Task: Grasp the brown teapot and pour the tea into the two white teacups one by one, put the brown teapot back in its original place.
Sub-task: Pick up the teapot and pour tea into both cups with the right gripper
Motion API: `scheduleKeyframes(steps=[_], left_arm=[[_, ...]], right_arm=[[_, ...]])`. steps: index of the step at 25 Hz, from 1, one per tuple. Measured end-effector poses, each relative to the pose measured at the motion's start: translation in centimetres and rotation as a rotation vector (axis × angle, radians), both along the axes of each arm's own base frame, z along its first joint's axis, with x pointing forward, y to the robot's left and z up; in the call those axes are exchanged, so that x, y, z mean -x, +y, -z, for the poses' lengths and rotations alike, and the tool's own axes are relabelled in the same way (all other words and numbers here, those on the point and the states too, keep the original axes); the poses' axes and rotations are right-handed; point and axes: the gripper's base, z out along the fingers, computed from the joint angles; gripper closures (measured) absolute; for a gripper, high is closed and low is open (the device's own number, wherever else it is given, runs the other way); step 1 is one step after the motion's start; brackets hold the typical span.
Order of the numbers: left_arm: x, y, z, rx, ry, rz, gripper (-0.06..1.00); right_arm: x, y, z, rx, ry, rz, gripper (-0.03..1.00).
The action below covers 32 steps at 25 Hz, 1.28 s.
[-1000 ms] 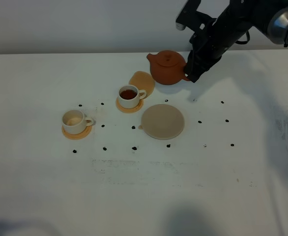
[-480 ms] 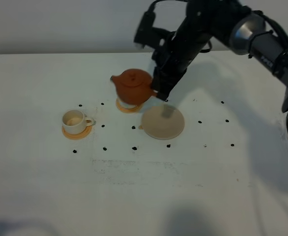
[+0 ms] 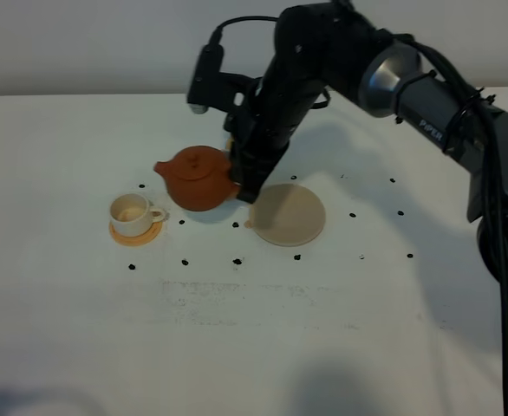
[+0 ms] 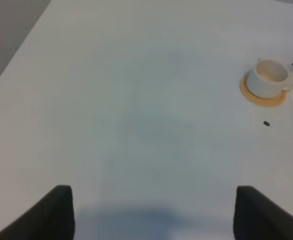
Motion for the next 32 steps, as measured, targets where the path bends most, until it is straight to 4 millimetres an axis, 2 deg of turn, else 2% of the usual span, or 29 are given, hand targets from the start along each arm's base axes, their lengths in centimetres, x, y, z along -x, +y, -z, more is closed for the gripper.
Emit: scheduleKeyframes(steps=[5, 10, 17, 32], left_arm=[[0.0, 0.0, 0.0, 0.0, 0.0, 0.0, 0.28], [0.0, 0.0, 0.0, 0.0, 0.0, 0.0, 0.28], [0.0, 0.0, 0.0, 0.0, 0.0, 0.0, 0.28], [0.0, 0.0, 0.0, 0.0, 0.0, 0.0, 0.28]], right_arm=[[0.2, 1.3, -0.3, -0.041, -0.078, 0.022, 0.88], [-0.4, 1.6, -0.3, -0.05, -0.155, 0.042, 0.88], [-1.0, 1.7, 1.1, 0.003, -0.211, 0.016, 0.88], [1.1, 3.6, 1.6, 0.095, -0.268, -0.149, 0.88]])
